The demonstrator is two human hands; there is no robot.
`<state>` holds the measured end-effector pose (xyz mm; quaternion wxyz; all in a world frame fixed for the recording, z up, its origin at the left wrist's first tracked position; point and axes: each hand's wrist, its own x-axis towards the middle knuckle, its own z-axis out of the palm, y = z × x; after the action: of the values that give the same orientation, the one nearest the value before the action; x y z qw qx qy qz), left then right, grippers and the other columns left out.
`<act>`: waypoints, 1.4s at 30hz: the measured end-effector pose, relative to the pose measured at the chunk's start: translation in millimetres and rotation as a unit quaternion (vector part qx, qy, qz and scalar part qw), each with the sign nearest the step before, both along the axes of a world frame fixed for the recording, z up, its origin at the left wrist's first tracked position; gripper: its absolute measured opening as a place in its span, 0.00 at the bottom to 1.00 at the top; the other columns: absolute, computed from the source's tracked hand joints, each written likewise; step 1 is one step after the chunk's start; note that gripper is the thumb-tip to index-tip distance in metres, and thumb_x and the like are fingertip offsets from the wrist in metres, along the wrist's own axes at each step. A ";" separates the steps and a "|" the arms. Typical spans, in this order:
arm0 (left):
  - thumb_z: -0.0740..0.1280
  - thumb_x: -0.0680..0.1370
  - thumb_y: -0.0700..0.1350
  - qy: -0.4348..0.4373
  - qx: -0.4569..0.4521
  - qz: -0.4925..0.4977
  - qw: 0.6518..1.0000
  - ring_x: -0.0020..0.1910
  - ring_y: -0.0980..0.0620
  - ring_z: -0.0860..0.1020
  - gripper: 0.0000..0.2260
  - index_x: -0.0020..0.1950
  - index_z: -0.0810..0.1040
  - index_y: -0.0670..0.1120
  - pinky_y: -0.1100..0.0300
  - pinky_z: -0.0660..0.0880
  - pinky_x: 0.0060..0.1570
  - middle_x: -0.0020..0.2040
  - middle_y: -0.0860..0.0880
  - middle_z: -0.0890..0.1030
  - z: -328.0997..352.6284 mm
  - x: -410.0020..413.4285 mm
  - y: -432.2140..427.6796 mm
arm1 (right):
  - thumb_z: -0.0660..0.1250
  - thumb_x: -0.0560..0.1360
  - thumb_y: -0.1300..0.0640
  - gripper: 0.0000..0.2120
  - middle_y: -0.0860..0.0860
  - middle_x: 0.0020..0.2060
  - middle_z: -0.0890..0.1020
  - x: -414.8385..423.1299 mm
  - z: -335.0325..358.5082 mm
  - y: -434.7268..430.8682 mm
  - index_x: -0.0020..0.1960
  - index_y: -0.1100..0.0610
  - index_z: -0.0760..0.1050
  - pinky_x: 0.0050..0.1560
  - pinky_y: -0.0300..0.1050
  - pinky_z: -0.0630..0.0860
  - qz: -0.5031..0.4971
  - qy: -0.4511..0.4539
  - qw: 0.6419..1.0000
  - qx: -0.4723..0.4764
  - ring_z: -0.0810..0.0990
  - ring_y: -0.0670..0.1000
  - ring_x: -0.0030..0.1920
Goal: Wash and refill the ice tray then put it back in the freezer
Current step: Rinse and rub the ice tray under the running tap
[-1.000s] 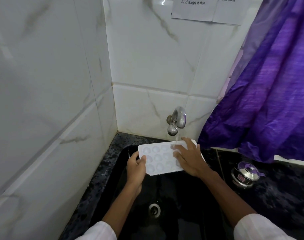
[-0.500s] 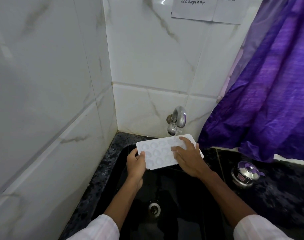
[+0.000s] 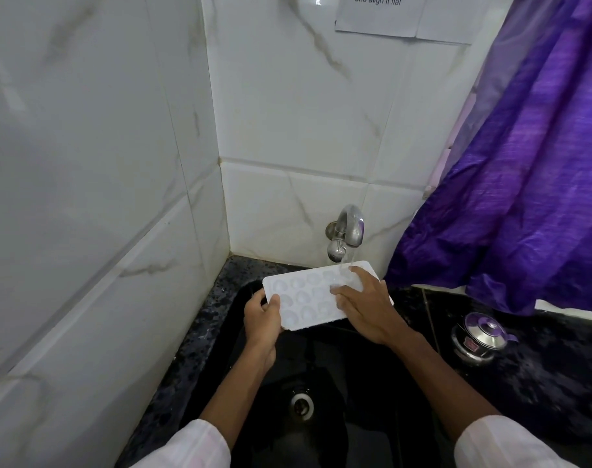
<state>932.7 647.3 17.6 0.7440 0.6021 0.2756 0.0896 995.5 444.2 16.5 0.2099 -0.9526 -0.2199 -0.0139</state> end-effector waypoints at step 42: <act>0.59 0.83 0.39 0.011 -0.002 0.022 1.000 0.46 0.50 0.82 0.12 0.64 0.76 0.44 0.51 0.82 0.43 0.49 0.50 0.82 -9.2 13.6 3.2 | 0.56 0.82 0.45 0.16 0.50 0.77 0.54 -16.4 11.1 -7.2 0.56 0.49 0.80 0.75 0.57 0.56 -0.014 0.062 0.997 0.047 0.48 0.51 0.76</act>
<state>946.3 650.5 8.3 0.7397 0.5955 0.2973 0.0988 979.1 437.0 27.6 0.2676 -0.9436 -0.1924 0.0321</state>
